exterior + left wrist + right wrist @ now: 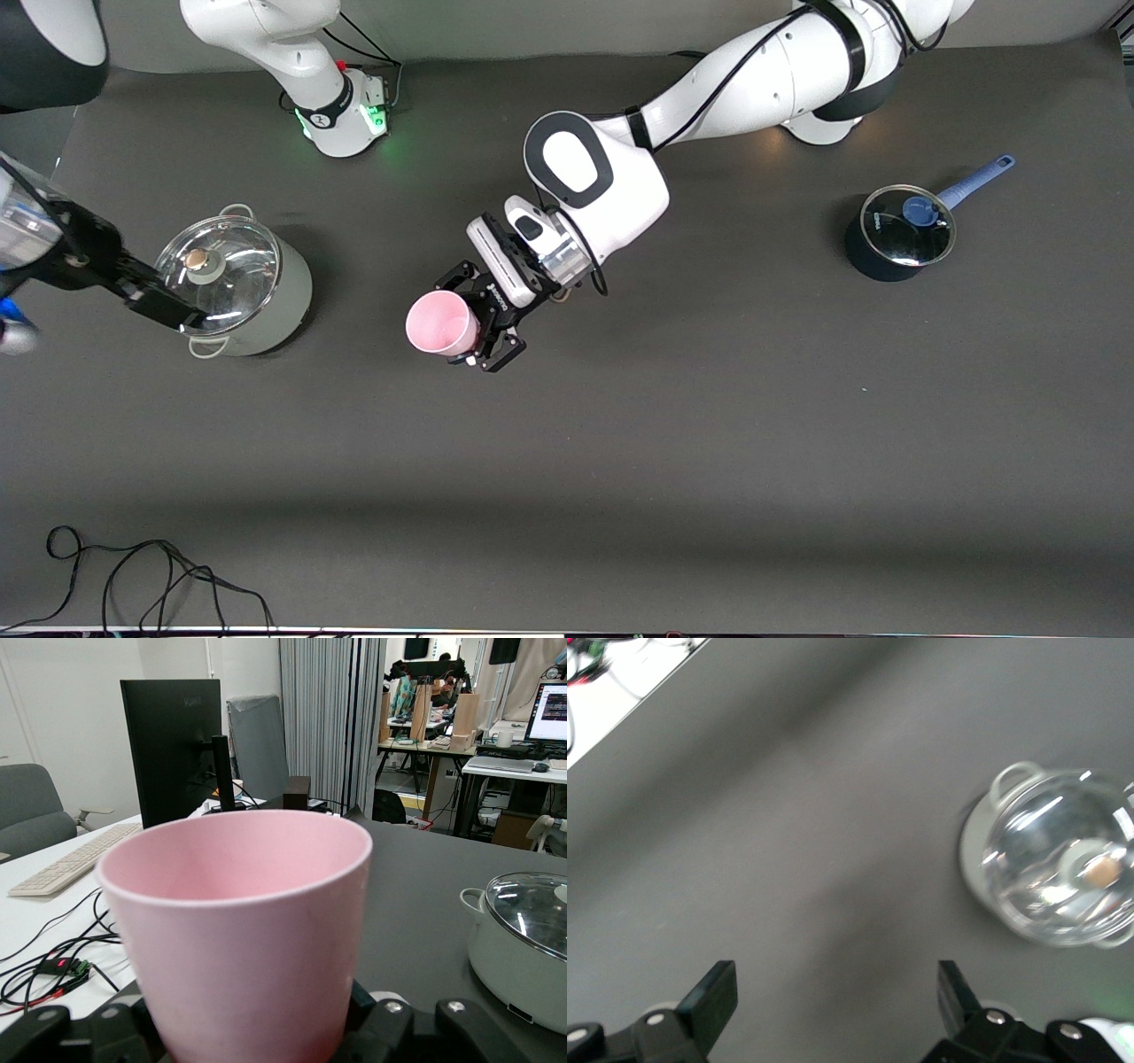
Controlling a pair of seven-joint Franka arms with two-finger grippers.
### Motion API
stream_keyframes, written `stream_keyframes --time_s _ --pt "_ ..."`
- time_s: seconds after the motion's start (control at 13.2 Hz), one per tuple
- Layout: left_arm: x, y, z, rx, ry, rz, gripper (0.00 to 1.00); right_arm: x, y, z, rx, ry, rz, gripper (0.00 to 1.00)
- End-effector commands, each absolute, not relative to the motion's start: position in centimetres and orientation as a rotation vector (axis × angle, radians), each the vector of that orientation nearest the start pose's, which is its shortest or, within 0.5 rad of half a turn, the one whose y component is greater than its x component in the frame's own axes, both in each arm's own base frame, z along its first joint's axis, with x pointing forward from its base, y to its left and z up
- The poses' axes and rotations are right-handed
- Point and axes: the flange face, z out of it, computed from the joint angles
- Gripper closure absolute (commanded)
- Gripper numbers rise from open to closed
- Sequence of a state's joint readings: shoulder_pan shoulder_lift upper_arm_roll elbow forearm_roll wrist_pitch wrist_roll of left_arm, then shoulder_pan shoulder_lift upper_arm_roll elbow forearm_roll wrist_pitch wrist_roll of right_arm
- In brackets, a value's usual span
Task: Transfer pink cup from left to right arm
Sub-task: 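Reach the right gripper to the cup rim while the left gripper holds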
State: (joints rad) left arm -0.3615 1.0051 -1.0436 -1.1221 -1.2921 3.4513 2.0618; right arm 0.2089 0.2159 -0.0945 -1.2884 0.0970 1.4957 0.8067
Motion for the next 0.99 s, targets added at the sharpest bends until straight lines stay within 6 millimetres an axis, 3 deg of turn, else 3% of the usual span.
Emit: stream_keyframes --time_s 0.0,0.15,0.3,0.53,0.91 --pt "53.2 -55.6 40.1 1.912 -1.01 1.413 1.0 61.6 11.4 64.0 -2.777 1.155 0.109 0.0" --pt "53.2 -55.6 40.0 1.912 -1.01 1.411 1.0 60.7 15.3 64.8 -2.758 1.158 0.113 0.0" --pt "53.3 -55.6 39.9 1.913 -1.009 1.41 1.0 60.0 19.5 64.2 -2.739 1.189 0.145 0.0" --pt "53.3 -55.5 39.9 1.913 -1.007 1.412 1.0 59.0 23.6 63.7 -2.727 1.191 0.195 0.0" --pt "53.3 -55.6 39.7 1.914 -1.008 1.407 1.0 58.3 25.9 63.9 -2.664 1.227 0.237 0.0"
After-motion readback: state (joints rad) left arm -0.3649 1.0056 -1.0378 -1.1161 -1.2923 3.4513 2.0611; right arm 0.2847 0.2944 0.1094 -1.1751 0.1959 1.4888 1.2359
